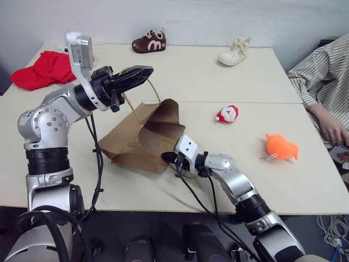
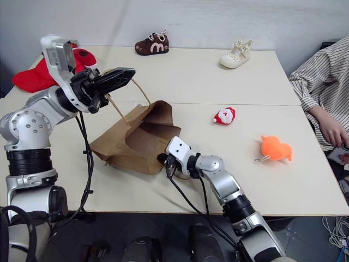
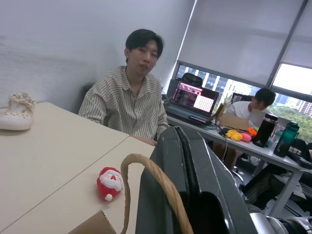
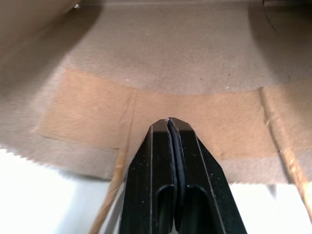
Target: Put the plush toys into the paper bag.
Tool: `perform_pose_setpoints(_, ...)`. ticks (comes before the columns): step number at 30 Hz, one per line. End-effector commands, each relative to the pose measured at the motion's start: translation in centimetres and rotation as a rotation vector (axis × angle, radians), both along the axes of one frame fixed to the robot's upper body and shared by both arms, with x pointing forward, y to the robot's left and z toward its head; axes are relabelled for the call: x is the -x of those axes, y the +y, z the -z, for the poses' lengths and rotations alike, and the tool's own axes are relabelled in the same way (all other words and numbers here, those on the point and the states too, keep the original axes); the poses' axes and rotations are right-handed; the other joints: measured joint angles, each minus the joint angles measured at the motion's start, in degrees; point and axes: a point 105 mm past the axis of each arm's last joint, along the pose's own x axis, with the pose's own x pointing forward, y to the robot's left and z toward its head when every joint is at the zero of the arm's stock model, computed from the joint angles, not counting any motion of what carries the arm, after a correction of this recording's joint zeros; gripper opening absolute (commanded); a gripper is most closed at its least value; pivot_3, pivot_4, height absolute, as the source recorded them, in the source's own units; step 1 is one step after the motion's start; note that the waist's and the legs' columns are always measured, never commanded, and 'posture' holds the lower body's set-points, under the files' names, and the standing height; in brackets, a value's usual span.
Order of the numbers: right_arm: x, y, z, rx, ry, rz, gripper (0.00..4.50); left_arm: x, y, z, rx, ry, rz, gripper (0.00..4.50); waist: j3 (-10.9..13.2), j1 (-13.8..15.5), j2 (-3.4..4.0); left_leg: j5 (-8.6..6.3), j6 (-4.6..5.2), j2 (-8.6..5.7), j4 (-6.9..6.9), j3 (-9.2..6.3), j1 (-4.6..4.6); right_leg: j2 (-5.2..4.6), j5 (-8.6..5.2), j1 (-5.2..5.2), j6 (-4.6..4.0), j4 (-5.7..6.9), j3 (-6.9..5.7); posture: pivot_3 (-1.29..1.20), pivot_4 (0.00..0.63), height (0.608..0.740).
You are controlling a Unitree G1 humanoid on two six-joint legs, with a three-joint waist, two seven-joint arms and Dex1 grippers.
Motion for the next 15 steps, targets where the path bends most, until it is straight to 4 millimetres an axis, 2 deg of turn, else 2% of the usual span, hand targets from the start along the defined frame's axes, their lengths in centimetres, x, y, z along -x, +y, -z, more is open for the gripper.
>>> perform_pose_setpoints(1,0.8,0.0,-0.3,-0.031,0.001,-0.044,0.04,0.7,-1.0,0.0,0.001,-0.030,0.034,0.00,0.0,0.0,0.00,0.00,0.00,0.00,0.00,0.00,0.00,0.01,0.00,0.00,0.00,0.00,0.00,0.00,0.150,0.740)
perform_pose_setpoints(4,0.9,-0.5,-1.7,-0.069,-0.061,-0.052,0.04,0.9,-1.5,0.3,0.017,-0.024,0.047,0.00,0.0,0.0,0.00,0.00,0.00,0.00,0.00,0.00,-0.04,0.01,0.00,-0.03,0.00,0.00,0.00,0.00,0.150,0.740)
perform_pose_setpoints(8,2.3,-2.1,-3.9,-0.186,-0.048,-0.090,0.04,1.3,-2.2,0.8,0.015,-0.021,0.076,0.00,0.0,0.1,0.04,0.00,0.00,0.00,-0.01,0.01,-0.08,0.02,0.00,-0.07,0.00,-0.02,0.01,0.00,0.150,0.740)
perform_pose_setpoints(10,3.6,-3.6,-5.0,-0.201,-0.096,-0.121,0.64,1.5,-2.6,0.9,0.015,-0.020,0.100,0.00,0.0,0.1,0.06,-0.01,-0.01,0.01,-0.02,-0.01,-0.09,0.02,0.00,-0.06,0.00,-0.06,0.00,0.00,0.150,0.740)
perform_pose_setpoints(12,4.2,-5.2,-5.8,-0.224,-0.116,-0.081,1.31,1.6,-2.8,1.2,0.007,-0.020,0.115,0.00,0.0,0.3,0.06,-0.01,-0.01,0.00,-0.02,-0.03,-0.12,0.01,0.00,-0.05,0.00,-0.10,-0.01,0.00,0.150,0.740)
perform_pose_setpoints(15,5.5,-9.9,-8.3,-0.318,-0.201,0.052,2.31,1.5,-3.4,1.6,-0.006,-0.019,0.138,0.00,0.1,1.0,0.07,-0.01,-0.01,-0.03,-0.04,-0.05,-0.12,0.02,0.00,-0.04,0.01,-0.14,-0.02,0.00,0.150,0.740)
